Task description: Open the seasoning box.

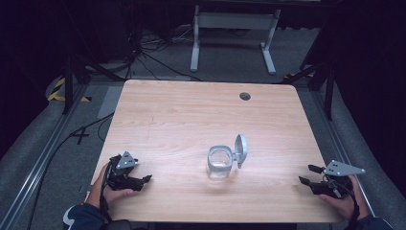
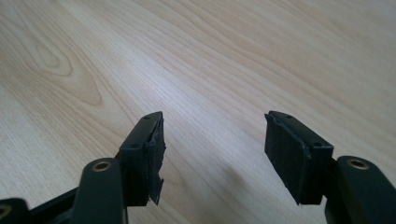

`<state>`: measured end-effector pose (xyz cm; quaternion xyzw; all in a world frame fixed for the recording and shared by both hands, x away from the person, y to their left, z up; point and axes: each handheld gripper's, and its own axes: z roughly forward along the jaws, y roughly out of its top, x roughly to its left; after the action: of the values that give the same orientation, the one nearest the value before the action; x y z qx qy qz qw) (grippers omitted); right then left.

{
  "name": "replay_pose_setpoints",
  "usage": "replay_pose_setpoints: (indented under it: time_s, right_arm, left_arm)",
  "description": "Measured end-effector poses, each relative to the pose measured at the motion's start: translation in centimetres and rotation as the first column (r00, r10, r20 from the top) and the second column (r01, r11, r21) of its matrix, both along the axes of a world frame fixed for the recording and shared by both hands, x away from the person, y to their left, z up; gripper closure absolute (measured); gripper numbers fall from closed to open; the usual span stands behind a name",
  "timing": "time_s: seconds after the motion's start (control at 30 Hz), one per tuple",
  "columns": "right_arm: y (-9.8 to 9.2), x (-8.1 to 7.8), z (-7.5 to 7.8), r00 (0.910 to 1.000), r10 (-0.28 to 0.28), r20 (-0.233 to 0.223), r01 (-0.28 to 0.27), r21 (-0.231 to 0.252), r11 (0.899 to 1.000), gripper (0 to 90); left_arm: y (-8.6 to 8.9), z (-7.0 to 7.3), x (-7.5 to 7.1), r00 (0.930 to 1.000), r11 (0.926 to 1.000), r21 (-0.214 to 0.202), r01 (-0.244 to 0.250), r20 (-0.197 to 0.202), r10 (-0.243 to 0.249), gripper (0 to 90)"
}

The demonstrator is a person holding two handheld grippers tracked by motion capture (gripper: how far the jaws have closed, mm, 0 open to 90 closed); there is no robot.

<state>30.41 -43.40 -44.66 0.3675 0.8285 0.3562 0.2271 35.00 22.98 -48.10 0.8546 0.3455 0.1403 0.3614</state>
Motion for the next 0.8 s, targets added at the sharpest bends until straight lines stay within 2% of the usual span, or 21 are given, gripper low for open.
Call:
replay_pose_setpoints:
  time_s: [0.1,0.13,0.2,0.27,0.4,0.5,0.67,0.8]
  right_arm:
    - [-1.1,0.0,-0.7,0.9987,-0.042,-0.030,0.044,0.057,0.997,36.0]
    - [-1.3,0.0,-0.9,0.9979,-0.052,-0.037,0.054,0.054,0.997,35.2]
    - [-1.9,0.0,-1.4,0.9954,-0.074,-0.061,0.078,0.080,0.994,33.7]
    - [-2.1,0.0,-1.8,0.9940,-0.082,-0.072,0.087,0.076,0.993,31.8]
    - [-2.0,-0.1,-1.9,0.9926,-0.104,-0.062,0.108,0.063,0.992,29.0]
    - [-1.7,0.0,-2.0,0.9937,-0.090,-0.066,0.094,0.054,0.994,26.3]
    - [-1.7,0.0,-2.0,0.9938,-0.089,-0.067,0.092,0.055,0.994,26.1]
    - [-1.7,0.0,-2.0,0.9937,-0.089,-0.068,0.093,0.055,0.994,26.0]
  left_arm:
    - [0.0,0.0,-0.1,1.0000,1.0000,-0.003,-0.008,-0.001,0.008,15.7]
    - [0.0,-0.1,-0.1,1.0000,1.0000,-0.003,-0.008,-0.001,0.008,15.5]
    - [0.0,-0.1,-0.1,1.0000,1.0000,-0.004,-0.007,0.001,0.007,15.4]
    - [0.0,-0.1,-0.1,1.0000,1.0000,-0.004,-0.008,-0.001,0.008,15.4]
    - [0.0,0.0,-0.1,1.0000,1.0000,0.001,-0.006,-0.005,0.006,15.1]
    - [0.0,0.0,-0.1,0.9999,0.9999,-0.001,-0.013,-0.008,0.013,14.8]
    - [-0.1,0.0,0.1,0.9998,0.9998,0.010,-0.016,0.012,0.016,14.2]
    - [-0.2,-0.1,0.0,0.9997,0.9997,0.000,-0.024,0.002,0.024,14.1]
